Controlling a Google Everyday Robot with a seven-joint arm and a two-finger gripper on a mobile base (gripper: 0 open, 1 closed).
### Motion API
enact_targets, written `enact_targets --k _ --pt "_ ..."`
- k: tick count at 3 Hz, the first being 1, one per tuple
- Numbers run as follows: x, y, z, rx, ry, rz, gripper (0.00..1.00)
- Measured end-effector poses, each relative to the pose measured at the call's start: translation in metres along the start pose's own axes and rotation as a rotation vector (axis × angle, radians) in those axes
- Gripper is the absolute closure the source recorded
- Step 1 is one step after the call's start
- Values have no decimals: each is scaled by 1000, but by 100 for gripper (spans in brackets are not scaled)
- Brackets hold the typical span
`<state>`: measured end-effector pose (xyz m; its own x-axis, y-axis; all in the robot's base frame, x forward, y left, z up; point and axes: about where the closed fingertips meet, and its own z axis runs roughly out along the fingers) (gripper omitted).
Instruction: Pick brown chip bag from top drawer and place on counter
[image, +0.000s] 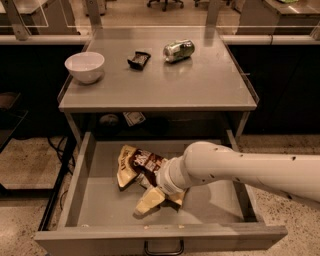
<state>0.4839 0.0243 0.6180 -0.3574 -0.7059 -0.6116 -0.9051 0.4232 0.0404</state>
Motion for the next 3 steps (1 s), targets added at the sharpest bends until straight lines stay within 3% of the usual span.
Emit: enact_targets --k 1,2,3 --pt "0 0 1 -1 0 -1 19" --pt "0 0 1 -1 0 -1 50" --pt "0 0 1 -1 0 -1 73"
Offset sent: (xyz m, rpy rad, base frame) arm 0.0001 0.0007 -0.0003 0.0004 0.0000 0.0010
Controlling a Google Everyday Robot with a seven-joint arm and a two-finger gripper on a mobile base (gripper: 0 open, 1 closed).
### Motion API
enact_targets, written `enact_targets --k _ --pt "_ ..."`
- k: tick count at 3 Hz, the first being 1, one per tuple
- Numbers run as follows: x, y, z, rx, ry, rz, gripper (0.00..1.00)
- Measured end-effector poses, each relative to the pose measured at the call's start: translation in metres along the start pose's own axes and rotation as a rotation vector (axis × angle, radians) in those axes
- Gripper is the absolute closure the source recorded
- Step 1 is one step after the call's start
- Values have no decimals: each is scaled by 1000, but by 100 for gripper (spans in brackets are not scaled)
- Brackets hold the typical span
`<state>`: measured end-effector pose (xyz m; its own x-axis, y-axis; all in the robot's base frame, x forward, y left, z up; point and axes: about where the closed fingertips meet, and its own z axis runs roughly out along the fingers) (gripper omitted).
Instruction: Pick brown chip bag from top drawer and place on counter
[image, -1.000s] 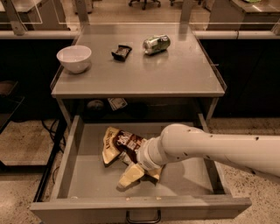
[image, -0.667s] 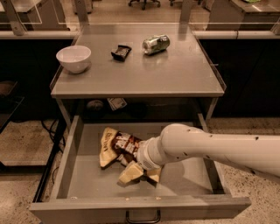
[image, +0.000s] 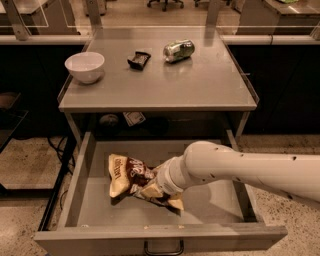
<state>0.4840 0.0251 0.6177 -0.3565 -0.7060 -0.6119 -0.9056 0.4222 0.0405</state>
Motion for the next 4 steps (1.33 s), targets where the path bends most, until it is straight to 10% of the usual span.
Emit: enact_targets --k 1,4 --pt "0 0 0 0 0 0 96" --pt "-6 -6 -5 -14 3 3 100"
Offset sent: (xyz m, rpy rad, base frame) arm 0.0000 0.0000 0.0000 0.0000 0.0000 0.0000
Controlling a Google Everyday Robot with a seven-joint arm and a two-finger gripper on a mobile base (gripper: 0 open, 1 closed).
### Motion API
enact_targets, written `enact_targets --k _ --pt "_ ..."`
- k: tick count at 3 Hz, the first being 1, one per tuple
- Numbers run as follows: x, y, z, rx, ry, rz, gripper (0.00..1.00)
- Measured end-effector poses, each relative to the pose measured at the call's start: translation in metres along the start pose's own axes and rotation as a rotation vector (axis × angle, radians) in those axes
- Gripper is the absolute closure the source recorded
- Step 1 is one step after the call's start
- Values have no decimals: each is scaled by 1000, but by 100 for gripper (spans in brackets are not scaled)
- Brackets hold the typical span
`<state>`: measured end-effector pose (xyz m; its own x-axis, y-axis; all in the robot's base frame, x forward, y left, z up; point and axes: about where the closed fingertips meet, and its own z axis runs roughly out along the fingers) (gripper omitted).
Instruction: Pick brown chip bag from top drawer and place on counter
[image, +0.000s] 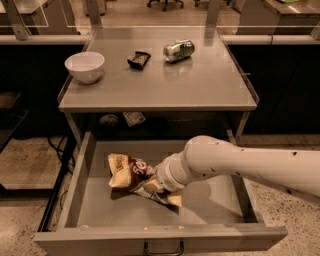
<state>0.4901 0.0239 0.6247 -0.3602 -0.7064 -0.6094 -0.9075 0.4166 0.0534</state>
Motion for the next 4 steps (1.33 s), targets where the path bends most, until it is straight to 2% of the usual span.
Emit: enact_targets --k 1,2,3,4 --pt "-8 -24 -31 5 -11 0 100" --pt "-25 -37 -89 9 -11 -40 100" --pt "-47 -36 -147 30 -22 -109 100" --pt "-47 -36 -147 30 -22 -109 100"
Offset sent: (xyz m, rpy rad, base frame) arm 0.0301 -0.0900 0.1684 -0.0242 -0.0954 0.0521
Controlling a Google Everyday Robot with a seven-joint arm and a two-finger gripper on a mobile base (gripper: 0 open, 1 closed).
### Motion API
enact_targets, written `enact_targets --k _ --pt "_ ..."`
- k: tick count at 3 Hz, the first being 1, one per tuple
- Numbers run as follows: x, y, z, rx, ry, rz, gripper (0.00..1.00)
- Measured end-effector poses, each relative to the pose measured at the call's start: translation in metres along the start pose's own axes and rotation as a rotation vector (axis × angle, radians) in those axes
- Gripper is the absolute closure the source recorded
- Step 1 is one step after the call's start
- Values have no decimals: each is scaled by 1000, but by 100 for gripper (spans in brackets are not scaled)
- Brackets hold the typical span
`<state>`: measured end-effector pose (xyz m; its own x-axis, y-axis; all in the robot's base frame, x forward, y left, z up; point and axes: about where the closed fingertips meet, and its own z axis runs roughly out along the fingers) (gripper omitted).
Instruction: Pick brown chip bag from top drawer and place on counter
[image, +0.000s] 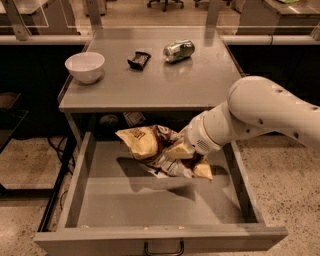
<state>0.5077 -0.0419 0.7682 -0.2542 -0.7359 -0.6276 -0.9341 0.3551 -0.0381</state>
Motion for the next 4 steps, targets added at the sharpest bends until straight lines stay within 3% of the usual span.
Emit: enact_targets --k 1,2,4 --pt "-3 -5 -7 15 29 -14 100" --pt "-24 -11 -48 93 37 -70 100" --pt "-90 -32 -157 277 -53 -258 100"
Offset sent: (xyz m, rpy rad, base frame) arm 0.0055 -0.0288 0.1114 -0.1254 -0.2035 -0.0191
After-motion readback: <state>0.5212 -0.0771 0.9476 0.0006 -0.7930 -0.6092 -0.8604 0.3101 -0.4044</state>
